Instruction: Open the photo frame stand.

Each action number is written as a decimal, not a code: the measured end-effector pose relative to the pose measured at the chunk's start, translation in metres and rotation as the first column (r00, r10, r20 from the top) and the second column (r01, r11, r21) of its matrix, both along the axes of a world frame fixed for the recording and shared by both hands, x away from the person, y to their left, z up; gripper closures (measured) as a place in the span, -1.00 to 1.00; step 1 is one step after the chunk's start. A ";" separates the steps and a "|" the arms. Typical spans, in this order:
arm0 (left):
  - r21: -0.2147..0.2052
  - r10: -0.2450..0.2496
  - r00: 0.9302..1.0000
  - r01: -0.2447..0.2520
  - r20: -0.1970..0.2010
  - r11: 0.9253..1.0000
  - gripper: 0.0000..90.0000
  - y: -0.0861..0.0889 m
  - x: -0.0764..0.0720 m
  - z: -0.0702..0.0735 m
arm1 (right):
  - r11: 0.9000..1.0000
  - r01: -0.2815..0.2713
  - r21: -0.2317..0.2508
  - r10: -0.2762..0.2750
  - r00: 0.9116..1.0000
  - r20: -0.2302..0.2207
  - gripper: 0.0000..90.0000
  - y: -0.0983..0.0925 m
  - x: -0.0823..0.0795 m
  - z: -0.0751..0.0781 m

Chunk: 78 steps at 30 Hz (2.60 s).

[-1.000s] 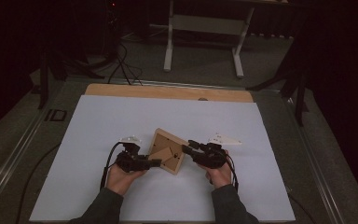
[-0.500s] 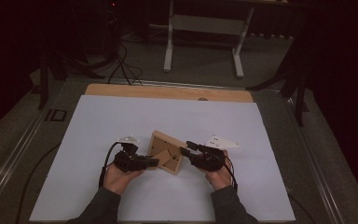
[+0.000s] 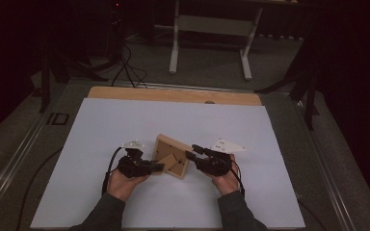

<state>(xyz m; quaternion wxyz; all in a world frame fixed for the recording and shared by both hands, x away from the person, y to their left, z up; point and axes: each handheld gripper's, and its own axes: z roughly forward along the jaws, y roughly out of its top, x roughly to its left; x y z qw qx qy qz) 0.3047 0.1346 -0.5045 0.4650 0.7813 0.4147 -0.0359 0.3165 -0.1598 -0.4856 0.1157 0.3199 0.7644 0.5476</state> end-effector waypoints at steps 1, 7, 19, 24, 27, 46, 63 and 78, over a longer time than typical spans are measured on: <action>0.006 0.004 1.000 -0.004 0.005 1.000 0.65 0.000 0.000 0.000 | 1.000 0.001 -0.002 -0.001 1.000 0.002 0.32 0.000 0.000 0.000; 0.043 0.012 0.999 -0.014 0.053 0.999 0.59 -0.003 -0.002 0.000 | 1.000 0.005 -0.018 -0.005 1.000 0.017 0.32 0.002 0.001 0.001; 0.066 0.024 0.990 -0.033 0.140 0.997 0.57 -0.002 0.001 -0.003 | 0.999 0.006 -0.047 -0.003 0.999 0.054 0.32 0.010 0.008 0.003; 0.105 0.024 0.989 -0.039 0.148 0.994 0.54 -0.002 0.001 -0.003 | 0.999 0.000 -0.049 0.003 0.998 0.068 0.31 0.014 0.010 0.004; 0.155 0.012 0.987 -0.037 0.160 0.987 0.47 -0.005 0.000 -0.004 | 0.999 -0.011 -0.048 0.014 0.997 0.070 0.31 0.015 0.009 0.004; 0.050 -0.004 0.995 -0.001 0.095 0.999 0.34 0.014 -0.003 -0.002 | 0.996 -0.091 -0.016 0.092 0.995 0.049 0.23 0.024 -0.007 0.005; 0.060 -0.019 0.997 0.014 0.078 0.998 0.34 0.018 -0.011 -0.003 | 0.991 -0.124 -0.046 0.127 0.990 0.058 0.19 0.027 -0.018 0.006; 0.063 -0.016 0.999 0.013 0.041 0.998 0.33 0.026 -0.021 -0.008 | 0.980 -0.186 -0.076 0.191 0.980 0.062 0.13 0.033 -0.028 0.006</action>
